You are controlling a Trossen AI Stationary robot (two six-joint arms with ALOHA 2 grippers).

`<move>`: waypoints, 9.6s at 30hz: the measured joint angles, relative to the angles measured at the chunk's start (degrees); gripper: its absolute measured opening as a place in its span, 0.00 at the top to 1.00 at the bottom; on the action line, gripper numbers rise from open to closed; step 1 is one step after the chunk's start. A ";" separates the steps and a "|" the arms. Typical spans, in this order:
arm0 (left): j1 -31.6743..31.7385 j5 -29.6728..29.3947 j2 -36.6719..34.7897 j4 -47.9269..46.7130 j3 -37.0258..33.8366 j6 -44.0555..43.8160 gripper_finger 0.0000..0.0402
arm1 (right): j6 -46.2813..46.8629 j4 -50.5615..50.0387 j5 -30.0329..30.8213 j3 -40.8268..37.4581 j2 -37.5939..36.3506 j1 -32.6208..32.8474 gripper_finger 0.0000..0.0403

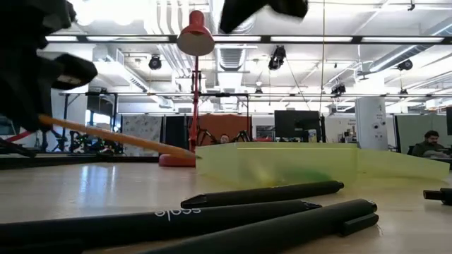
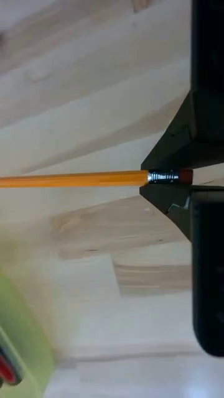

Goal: Pick & place school supplies into a supply box
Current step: Put the orange pencil into the yellow supply box, then put the black pen into the yellow supply box, then adjust the yellow supply box, then put the black pen into the yellow supply box

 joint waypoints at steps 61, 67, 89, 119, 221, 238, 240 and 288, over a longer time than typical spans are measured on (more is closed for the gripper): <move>33.59 16.15 32.07 -11.21 38.95 54.52 0.73 | 17.28 -14.51 -4.40 -9.76 -6.60 11.82 0.98; 33.62 20.05 29.20 -14.55 38.96 47.65 0.72 | 22.41 -15.92 -11.93 -14.76 -6.56 17.01 0.98; 28.63 26.16 17.24 -23.44 34.67 34.52 0.81 | 18.79 4.25 -19.58 -27.45 -2.60 25.95 0.80; 20.94 21.66 -4.78 -1.40 4.78 4.85 0.81 | 18.97 13.57 -24.15 -35.41 1.20 22.87 0.53; 21.03 18.67 -4.62 2.30 4.60 1.87 0.81 | -8.19 28.92 -22.35 -33.03 0.12 -12.38 0.83; 20.98 18.69 -4.61 2.10 4.60 1.91 0.81 | -15.20 20.44 -15.17 -33.01 -9.52 -13.98 0.83; 20.98 18.69 -4.62 2.10 4.60 1.91 0.81 | -18.53 19.82 -15.24 -32.98 -11.49 -11.41 0.83; 20.96 18.73 -4.60 2.08 3.70 2.98 0.81 | -18.01 15.50 -15.53 -18.41 10.36 16.73 0.66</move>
